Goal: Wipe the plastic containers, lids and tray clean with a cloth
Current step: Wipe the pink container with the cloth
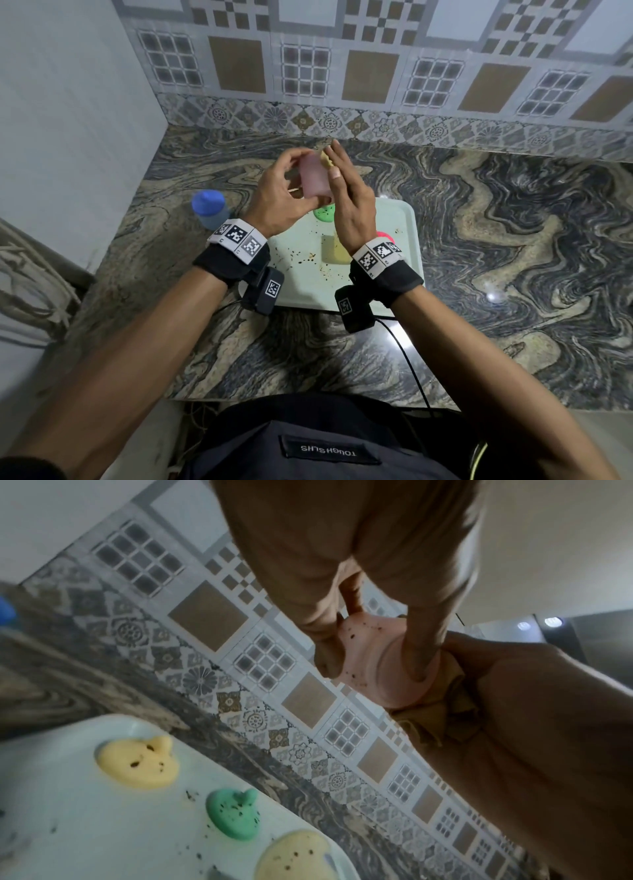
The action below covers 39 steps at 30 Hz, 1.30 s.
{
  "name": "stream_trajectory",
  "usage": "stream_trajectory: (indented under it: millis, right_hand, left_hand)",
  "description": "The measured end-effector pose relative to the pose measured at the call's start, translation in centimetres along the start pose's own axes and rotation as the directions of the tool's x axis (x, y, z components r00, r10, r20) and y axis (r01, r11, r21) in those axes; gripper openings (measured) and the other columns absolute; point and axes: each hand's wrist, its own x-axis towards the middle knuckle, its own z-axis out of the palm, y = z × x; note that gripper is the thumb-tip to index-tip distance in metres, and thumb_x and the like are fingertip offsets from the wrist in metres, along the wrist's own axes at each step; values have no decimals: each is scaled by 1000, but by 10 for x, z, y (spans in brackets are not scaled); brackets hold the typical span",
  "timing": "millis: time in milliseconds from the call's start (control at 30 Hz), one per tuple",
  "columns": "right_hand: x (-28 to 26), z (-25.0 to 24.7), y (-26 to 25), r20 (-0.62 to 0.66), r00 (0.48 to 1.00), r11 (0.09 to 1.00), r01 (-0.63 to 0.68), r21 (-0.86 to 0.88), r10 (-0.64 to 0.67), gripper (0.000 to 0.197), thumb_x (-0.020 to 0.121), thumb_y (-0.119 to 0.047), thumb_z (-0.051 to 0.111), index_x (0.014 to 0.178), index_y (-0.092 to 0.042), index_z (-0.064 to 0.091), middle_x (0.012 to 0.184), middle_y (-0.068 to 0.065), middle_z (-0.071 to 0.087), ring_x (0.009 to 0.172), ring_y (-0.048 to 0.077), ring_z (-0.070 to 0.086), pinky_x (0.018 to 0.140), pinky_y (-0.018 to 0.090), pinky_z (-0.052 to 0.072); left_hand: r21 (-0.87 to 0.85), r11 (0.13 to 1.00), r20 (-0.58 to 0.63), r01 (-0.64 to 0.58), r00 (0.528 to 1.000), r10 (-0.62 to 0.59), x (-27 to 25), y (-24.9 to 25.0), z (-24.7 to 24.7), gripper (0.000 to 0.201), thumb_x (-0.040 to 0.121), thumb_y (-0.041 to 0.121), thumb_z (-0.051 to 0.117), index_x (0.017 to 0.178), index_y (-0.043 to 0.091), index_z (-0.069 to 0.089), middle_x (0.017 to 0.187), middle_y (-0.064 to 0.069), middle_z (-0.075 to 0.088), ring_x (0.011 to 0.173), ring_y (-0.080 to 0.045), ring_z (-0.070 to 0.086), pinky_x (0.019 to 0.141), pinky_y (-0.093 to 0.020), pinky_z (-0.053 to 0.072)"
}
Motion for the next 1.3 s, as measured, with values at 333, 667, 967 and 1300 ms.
stream_trajectory:
  millis: [333,667,967,1300]
  right_hand:
    - [2,-6,0,-56,995,993,72,-90,-77,40,104,-12,39,143,-5,46,151,9,42,145,14,32,120,40,27]
    - [5,-10,-20,-166,979,983,-88,159,114,42,104,-23,40,142,-8,47,149,8,46,128,15,51,108,37,43]
    - [14,-20,-23,-259,957,984,-92,151,130,37,104,-22,37,135,-12,56,123,3,64,79,19,56,54,17,46]
    - [12,-31,-39,-231,973,986,24,162,14,40,107,-14,32,144,-6,41,142,9,48,117,15,58,87,34,56]
  left_hand:
    - [333,937,13,-103,994,104,10,25,11,77,57,40,83,124,21,52,113,2,67,96,-12,67,78,-31,58]
    - [520,842,72,-144,990,125,19,36,12,88,66,36,82,141,13,41,139,-6,50,118,-20,55,99,-36,50]
    - [202,976,58,-81,996,71,15,41,21,81,66,33,84,130,6,43,125,-9,58,111,-18,62,92,-40,55]
    - [210,955,82,-210,977,197,20,59,24,78,66,22,84,131,6,44,127,-6,52,112,-20,60,87,-32,57]
